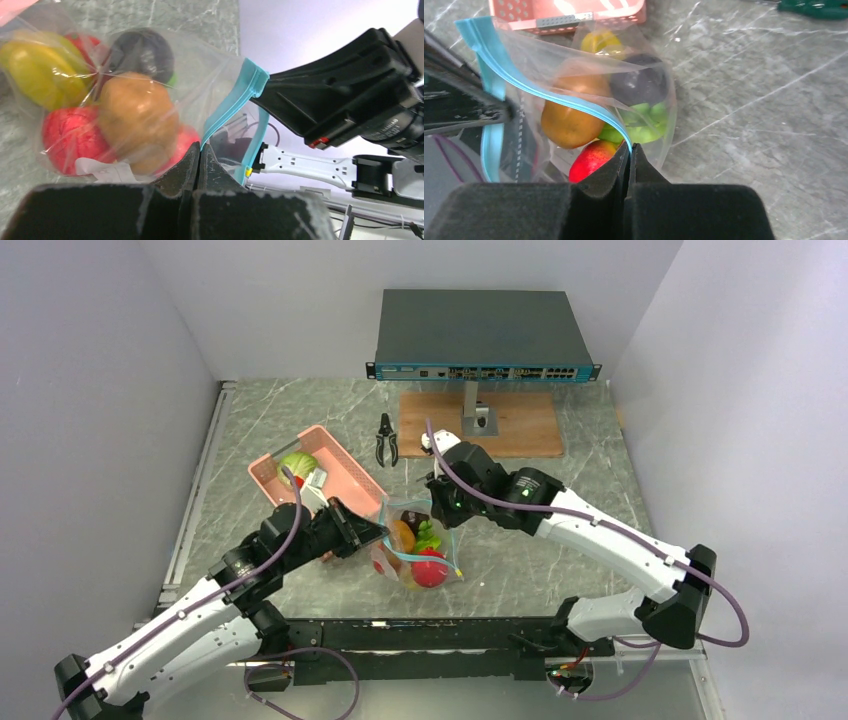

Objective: Place the food in the zip-top bag and seal the zipper
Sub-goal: Adjust the zipper food storage bag at the center of the board.

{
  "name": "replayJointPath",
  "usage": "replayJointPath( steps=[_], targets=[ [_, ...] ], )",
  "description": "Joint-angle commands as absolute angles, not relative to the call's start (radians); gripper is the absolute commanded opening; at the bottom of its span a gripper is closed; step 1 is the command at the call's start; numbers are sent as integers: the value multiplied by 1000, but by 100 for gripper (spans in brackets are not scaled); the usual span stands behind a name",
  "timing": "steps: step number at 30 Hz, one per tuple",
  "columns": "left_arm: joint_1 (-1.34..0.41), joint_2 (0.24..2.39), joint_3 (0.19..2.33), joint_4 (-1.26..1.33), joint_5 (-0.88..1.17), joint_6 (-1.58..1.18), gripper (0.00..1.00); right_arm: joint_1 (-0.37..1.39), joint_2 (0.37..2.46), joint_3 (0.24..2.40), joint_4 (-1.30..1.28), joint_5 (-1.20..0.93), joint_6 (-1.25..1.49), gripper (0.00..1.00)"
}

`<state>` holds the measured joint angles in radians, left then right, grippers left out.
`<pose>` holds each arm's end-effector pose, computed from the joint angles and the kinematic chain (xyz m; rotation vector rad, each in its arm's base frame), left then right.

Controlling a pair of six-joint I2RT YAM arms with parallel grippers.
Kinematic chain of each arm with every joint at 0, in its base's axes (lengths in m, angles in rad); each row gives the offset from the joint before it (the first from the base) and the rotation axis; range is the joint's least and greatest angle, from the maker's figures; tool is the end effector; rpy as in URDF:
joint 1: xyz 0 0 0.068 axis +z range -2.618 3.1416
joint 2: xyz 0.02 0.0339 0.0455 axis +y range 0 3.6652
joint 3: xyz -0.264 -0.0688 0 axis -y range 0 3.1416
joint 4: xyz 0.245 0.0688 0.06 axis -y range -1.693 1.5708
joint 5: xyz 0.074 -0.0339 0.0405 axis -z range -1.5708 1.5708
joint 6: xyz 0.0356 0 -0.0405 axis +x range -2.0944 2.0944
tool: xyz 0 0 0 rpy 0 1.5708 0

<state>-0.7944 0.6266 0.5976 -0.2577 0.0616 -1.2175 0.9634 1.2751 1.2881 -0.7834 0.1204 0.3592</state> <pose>0.1090 -0.1142 0.2902 -0.3984 2.0882 -1.3774 0.1552 0.2158 0.3531 -0.6534 2.3016 0.5076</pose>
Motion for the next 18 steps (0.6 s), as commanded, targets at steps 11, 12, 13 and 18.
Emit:
replayJointPath(
  steps=[11,12,13,18],
  targets=[
    [-789,632,692,-240,4,-1216,0,1010,1198,1228,-574,-213,360,21],
    [-789,633,697,-244,3,-1212,0,1027,1185,1214,-573,-195,349,31],
    [-788,634,700,-249,3,-1211,0,1049,1174,1202,-577,-174,335,36],
    [-789,637,703,-251,3,-1210,0,1205,1128,1163,-609,11,295,72]
  ],
)
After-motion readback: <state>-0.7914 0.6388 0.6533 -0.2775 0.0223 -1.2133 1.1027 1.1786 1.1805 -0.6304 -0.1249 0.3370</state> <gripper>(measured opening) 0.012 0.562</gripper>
